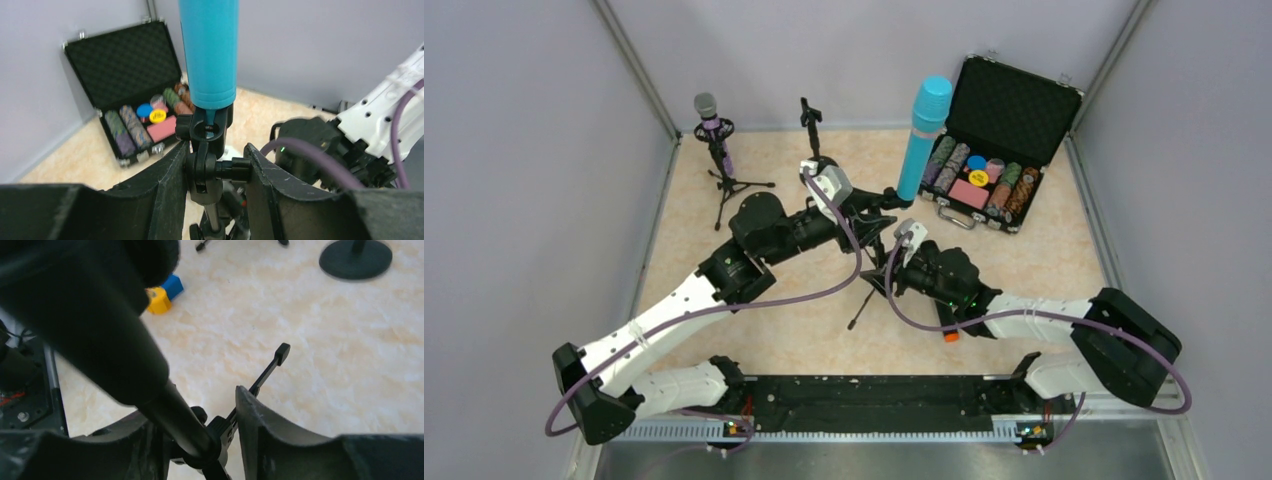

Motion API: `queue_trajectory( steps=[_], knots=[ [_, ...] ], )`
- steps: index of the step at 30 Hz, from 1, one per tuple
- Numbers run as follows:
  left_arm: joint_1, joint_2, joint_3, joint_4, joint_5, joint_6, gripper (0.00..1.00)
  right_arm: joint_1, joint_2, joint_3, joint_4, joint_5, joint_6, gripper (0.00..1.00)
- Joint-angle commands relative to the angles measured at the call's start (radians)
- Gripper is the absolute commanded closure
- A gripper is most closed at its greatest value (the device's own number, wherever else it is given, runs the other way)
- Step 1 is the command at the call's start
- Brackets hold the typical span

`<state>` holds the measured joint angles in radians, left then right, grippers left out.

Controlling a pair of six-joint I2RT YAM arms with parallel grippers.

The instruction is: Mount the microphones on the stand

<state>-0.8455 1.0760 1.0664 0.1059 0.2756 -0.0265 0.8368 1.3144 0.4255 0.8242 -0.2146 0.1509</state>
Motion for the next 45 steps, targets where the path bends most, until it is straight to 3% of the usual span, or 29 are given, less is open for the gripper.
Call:
queue_trajectory(
  steps=[1, 10, 13, 29, 45],
  knots=[
    [-0.007, -0.077, 0.045, 0.389, 0.074, 0.019, 1.00, -0.019, -0.005, 0.012, -0.275, 0.053, 0.029, 0.48],
    [-0.006, -0.057, -0.025, 0.361, 0.099, 0.019, 1.00, -0.019, -0.156, 0.028, -0.339, 0.114, 0.035, 0.17],
    [-0.005, -0.059, -0.043, 0.359, 0.080, 0.044, 1.00, -0.019, -0.189, 0.028, -0.345, 0.135, 0.036, 0.10],
    [0.006, -0.040, -0.095, 0.358, -0.002, 0.073, 1.00, -0.021, -0.283, 0.041, -0.378, 0.117, 0.085, 0.01],
    [0.055, 0.000, -0.139, 0.391, -0.063, 0.080, 1.00, -0.027, -0.361, 0.051, -0.406, 0.135, 0.129, 0.01]
  ],
)
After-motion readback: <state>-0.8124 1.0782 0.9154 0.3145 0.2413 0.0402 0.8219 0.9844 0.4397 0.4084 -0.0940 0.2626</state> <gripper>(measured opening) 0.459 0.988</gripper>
